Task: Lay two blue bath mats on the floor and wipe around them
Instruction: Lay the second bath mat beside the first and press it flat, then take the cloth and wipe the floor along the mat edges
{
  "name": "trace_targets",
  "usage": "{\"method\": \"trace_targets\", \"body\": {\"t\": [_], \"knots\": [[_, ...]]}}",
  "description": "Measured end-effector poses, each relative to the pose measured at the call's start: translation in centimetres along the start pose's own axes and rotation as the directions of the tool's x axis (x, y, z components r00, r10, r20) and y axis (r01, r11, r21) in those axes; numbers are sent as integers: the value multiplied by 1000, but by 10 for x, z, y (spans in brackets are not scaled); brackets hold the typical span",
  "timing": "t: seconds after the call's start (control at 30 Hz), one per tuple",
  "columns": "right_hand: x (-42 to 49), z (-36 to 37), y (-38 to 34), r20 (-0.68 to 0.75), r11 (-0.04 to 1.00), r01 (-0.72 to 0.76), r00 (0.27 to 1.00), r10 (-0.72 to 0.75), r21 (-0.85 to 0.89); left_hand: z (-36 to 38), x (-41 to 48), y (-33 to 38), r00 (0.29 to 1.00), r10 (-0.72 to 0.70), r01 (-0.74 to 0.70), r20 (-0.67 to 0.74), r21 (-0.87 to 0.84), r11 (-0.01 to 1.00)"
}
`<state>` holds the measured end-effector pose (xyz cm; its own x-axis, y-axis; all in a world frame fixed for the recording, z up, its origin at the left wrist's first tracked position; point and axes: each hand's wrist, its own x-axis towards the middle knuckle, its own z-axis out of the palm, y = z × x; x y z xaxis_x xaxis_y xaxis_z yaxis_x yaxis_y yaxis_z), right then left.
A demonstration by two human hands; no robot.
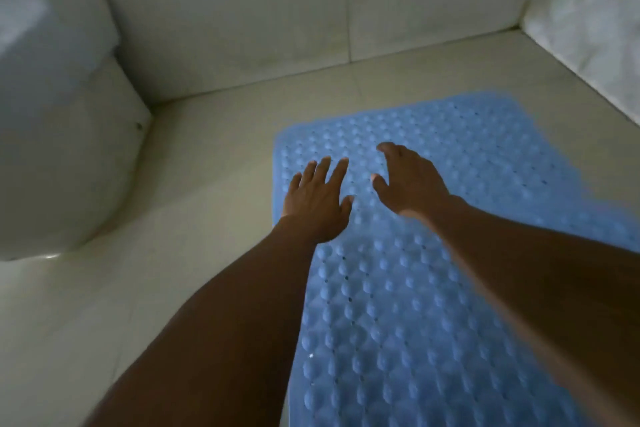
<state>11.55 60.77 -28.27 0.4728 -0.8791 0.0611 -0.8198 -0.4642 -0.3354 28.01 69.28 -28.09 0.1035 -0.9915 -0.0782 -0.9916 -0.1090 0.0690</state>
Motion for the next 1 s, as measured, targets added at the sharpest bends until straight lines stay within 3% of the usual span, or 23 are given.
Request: {"method": "trace_targets", "body": {"t": [0.17, 0.4, 0.7, 1.0], "knots": [[35, -73, -70, -50, 981, 193, 980, -192, 13, -81, -19, -35, 983, -97, 100, -156, 15, 995], [56, -203, -137, -162, 939, 341, 925, -343, -43, -219, -26, -50, 921, -126, 155, -369, 48, 987], [57, -320, -171, -252, 928, 357, 893, -373, -108, -345, -37, -37, 860, -95, 175, -501, 115, 978], [46, -368, -188, -305, 918, 377, 866, -396, -120, -394, -52, -34, 830, -67, 177, -554, 146, 973]]}}
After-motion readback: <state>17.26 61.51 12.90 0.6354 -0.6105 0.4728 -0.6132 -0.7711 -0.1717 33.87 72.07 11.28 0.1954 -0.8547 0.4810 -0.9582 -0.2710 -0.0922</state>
